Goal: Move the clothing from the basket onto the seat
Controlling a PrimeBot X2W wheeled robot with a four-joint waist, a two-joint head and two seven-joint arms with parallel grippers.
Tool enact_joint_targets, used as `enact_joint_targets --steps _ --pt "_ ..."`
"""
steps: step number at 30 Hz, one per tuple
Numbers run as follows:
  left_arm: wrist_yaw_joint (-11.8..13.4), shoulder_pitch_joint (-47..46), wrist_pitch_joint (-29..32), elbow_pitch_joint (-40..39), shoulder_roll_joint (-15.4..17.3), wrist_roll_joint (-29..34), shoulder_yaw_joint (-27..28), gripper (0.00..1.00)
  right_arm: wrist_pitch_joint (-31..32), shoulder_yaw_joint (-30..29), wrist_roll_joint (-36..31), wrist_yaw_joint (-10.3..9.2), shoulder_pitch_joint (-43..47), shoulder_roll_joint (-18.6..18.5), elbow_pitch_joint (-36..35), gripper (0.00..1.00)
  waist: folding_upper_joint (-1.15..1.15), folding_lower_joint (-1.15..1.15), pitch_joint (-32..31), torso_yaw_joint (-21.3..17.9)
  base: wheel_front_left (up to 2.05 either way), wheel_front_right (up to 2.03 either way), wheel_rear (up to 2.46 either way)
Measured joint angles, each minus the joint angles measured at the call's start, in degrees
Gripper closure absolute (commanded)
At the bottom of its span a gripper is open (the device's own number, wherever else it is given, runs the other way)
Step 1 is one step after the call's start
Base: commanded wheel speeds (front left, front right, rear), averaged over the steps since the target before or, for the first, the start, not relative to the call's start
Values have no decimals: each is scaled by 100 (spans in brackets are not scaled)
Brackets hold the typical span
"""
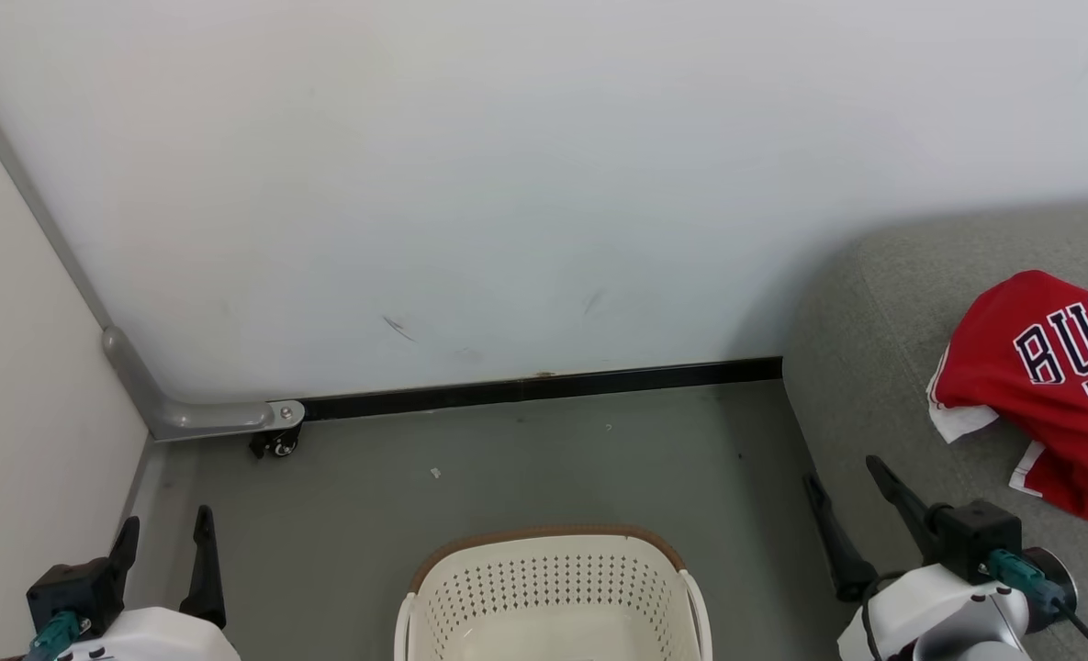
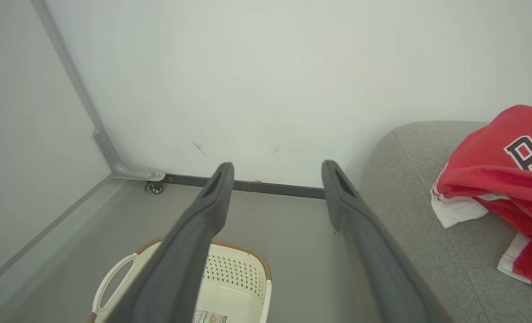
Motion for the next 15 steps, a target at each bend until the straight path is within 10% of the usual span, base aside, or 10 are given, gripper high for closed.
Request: enact_joint_targets --steps 15 --pt "53 194 -20 -349 46 189 20 0 0 -46 58 0 480 34 -452 0 0 0 -48 -10 0 0 0"
